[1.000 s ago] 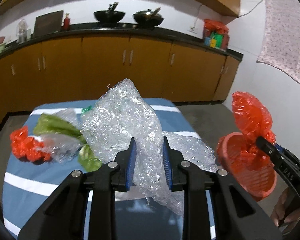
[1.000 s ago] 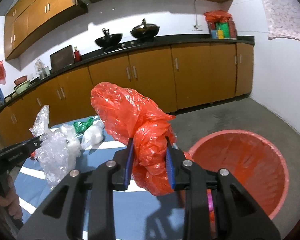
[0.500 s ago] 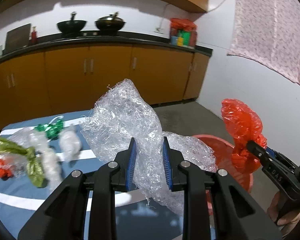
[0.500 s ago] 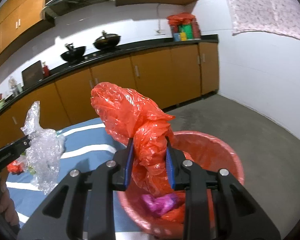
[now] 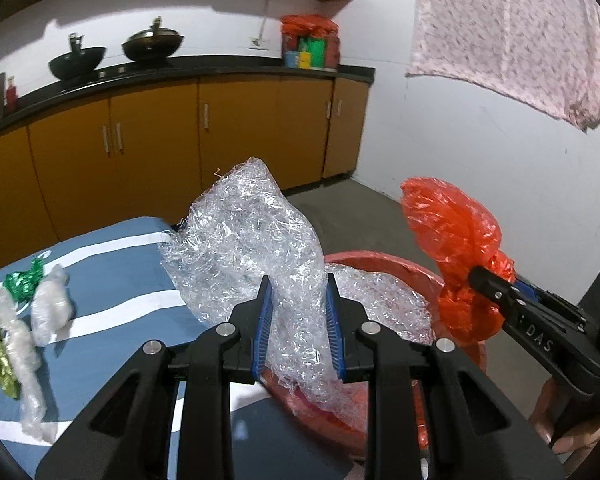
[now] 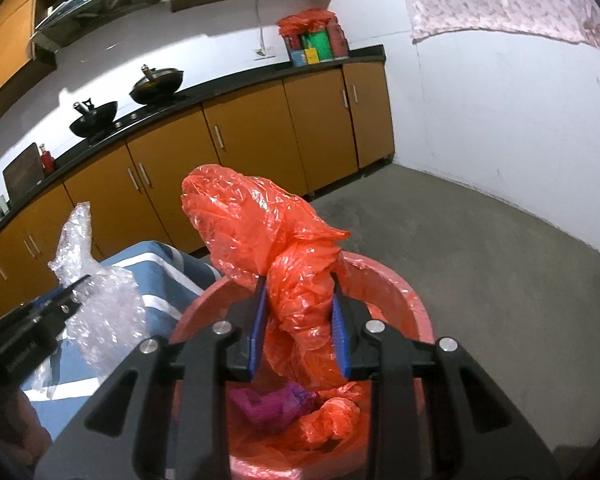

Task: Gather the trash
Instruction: 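Open both grippers over the wastebasket to drop the red bag and bubble wrap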

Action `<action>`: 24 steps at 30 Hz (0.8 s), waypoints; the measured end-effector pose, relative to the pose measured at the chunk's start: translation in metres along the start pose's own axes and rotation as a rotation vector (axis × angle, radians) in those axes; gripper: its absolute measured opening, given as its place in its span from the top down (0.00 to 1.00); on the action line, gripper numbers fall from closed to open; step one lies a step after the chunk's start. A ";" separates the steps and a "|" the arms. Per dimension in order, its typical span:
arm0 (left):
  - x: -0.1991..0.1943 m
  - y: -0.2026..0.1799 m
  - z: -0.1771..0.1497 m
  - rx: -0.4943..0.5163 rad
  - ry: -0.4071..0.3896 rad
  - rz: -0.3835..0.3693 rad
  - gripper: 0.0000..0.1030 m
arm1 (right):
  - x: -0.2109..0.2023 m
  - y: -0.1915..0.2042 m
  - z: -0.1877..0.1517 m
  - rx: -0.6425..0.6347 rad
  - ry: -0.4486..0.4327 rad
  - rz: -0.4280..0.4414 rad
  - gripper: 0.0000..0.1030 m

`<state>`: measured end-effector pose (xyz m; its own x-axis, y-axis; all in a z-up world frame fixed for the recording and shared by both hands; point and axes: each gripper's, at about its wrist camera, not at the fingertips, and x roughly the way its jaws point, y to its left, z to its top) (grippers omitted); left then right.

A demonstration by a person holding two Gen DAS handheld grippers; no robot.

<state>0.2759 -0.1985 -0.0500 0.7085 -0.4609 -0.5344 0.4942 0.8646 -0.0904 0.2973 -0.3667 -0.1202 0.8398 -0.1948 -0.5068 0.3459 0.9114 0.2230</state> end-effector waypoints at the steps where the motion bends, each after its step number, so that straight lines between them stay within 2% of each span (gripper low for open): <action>1: 0.004 -0.002 -0.001 0.005 0.007 -0.004 0.75 | 0.002 -0.002 -0.001 0.002 0.003 -0.003 0.72; 15: 0.040 -0.016 -0.016 0.045 0.091 -0.040 0.75 | 0.035 -0.020 -0.008 0.060 0.057 -0.006 0.72; 20: 0.045 -0.019 -0.015 0.046 0.101 -0.056 0.74 | 0.040 -0.024 -0.008 0.073 0.060 0.017 0.67; 24: 0.047 -0.019 -0.017 0.041 0.102 -0.058 0.64 | 0.037 -0.028 -0.010 0.086 0.056 0.031 0.64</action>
<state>0.2912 -0.2326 -0.0872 0.6240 -0.4852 -0.6125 0.5543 0.8273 -0.0907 0.3144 -0.3962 -0.1537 0.8267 -0.1443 -0.5438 0.3571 0.8816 0.3088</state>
